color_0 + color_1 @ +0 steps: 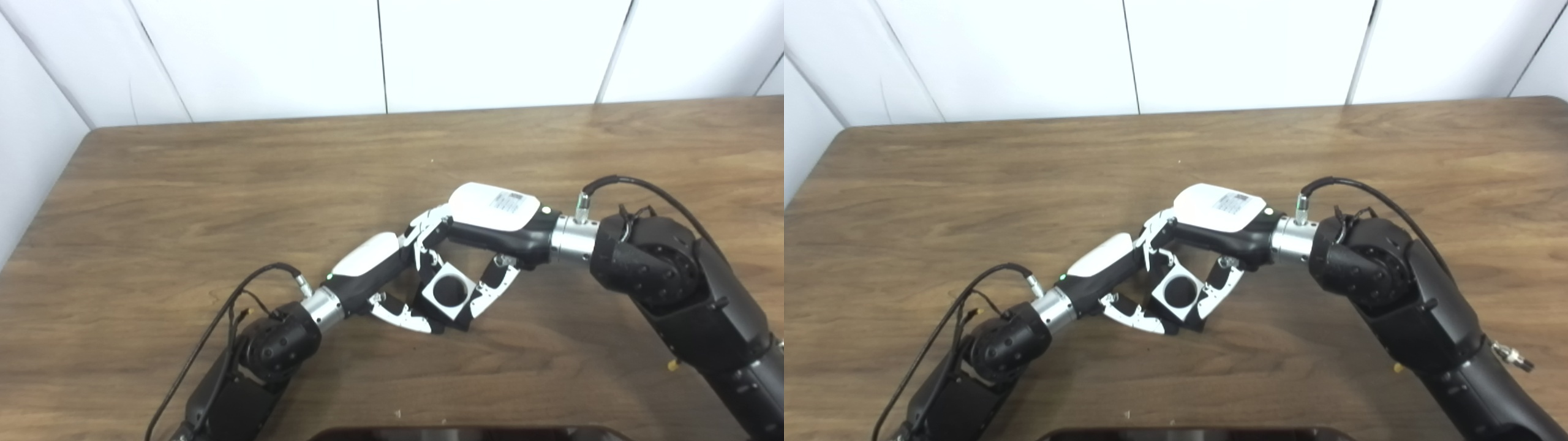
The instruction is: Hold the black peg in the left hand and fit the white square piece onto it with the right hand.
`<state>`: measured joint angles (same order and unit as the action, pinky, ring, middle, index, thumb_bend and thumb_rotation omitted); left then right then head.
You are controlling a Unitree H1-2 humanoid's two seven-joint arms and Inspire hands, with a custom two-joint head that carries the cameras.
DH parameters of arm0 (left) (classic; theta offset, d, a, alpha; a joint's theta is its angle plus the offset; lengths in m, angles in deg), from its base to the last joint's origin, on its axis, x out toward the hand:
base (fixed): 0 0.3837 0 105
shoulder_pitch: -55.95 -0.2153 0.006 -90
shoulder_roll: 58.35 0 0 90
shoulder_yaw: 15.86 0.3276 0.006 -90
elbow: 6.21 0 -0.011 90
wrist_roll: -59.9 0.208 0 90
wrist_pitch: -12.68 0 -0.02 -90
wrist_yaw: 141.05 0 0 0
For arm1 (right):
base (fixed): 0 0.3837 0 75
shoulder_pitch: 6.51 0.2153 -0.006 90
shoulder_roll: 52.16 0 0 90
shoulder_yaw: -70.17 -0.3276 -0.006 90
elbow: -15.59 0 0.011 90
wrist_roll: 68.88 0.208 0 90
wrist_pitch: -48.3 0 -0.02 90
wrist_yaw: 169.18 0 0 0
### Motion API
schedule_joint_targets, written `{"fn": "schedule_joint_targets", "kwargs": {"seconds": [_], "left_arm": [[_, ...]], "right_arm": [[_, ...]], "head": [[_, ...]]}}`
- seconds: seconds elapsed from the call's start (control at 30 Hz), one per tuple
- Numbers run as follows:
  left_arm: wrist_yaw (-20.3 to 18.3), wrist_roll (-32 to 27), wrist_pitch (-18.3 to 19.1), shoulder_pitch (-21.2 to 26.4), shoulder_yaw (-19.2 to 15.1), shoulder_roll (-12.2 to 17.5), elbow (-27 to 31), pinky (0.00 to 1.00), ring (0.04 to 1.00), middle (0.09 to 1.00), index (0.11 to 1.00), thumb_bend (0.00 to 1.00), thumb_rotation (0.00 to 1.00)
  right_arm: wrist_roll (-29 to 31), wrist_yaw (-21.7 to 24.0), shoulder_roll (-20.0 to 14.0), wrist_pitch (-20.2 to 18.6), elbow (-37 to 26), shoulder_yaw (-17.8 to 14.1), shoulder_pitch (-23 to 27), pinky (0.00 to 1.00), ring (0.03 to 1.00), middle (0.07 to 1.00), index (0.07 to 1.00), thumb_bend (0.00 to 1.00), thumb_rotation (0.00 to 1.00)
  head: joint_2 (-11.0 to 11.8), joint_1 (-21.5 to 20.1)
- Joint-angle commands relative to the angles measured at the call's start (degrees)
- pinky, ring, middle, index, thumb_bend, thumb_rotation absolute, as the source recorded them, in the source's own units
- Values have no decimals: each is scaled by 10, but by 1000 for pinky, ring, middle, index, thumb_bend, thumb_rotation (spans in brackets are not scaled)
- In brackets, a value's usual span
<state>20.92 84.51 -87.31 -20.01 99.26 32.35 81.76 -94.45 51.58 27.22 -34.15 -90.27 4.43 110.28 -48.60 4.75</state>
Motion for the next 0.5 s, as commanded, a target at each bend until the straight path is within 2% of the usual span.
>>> {"fn": "schedule_joint_targets", "kwargs": {"seconds": [0.0, 0.07, 0.1, 0.2, 0.47], "left_arm": [[-16, 20, 10, -4, 11, 5, 1, 1000, 1000, 1000, 489, 521, 80], [-17, 21, 10, -4, 11, 6, 3, 1000, 1000, 1000, 489, 521, 80], [-17, 21, 10, -4, 11, 6, 3, 1000, 1000, 1000, 489, 520, 80], [-18, 20, 10, -3, 11, 7, 3, 1000, 1000, 1000, 489, 520, 80], [-17, 19, 11, -4, 10, 8, 4, 1000, 1000, 1000, 488, 521, 79]], "right_arm": [[-22, 16, -16, -18, 2, 4, 7, 785, 836, 834, 498, 516, 147], [-28, 22, -18, -27, -2, 6, 8, 790, 844, 843, 498, 516, 150], [-31, 25, -18, -32, -4, 6, 9, 794, 851, 851, 629, 649, 193], [-35, 27, -20, -38, -7, 8, 10, 793, 857, 863, 735, 747, 221], [-45, 35, -23, -59, -16, 13, 11, 797, 868, 874, 798, 811, 224]], "head": [[-1, 0], [-1, 0], [-1, 0], [-2, 1], [-3, -1]]}}
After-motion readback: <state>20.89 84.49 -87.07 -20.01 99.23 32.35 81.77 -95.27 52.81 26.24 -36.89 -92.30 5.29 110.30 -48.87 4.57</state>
